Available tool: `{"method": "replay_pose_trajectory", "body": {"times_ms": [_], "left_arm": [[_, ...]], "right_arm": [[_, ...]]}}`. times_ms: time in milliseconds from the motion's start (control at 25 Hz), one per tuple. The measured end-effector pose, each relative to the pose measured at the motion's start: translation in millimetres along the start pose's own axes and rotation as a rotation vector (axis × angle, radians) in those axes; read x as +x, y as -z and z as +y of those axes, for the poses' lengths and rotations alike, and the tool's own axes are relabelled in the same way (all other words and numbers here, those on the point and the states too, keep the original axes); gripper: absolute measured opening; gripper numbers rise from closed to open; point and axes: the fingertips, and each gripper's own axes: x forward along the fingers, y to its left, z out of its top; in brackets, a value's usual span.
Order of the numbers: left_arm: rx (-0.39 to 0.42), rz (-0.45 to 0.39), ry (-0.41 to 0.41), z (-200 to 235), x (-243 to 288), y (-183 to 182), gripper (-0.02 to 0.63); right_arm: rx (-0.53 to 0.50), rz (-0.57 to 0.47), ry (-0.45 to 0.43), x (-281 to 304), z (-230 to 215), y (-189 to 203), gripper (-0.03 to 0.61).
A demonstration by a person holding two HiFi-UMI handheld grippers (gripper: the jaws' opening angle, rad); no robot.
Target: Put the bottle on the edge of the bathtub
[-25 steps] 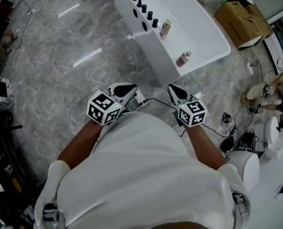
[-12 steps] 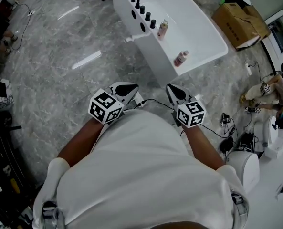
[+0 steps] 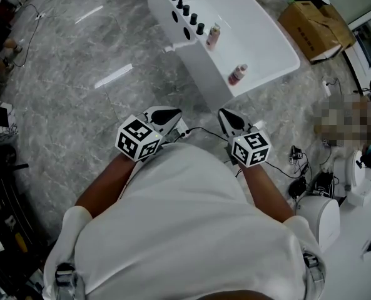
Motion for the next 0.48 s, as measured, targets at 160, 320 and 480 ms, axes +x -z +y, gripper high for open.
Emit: {"method": "replay_pose_trajectory", "body": {"times_ms": [160,320,480], "left_arm": [[-0.008,0.002,-0.004,3.0,1.2,1.1,0.02],[-0.013,0.003,-0.008,4.7,0.5,2.1,0.02],[-0.016,0.011,-0.008,6.4,0.5,4.1,0.02]], "right_arm": [[0.003,0.006,0.001,1.9,-2.6,1.6,0.008],[0.006,0.013,-0.005,4.0,-2.7,3.7,0.008],[0.006,0.014,-0.01,6.8,-2.6,3.4,0.008]]}}
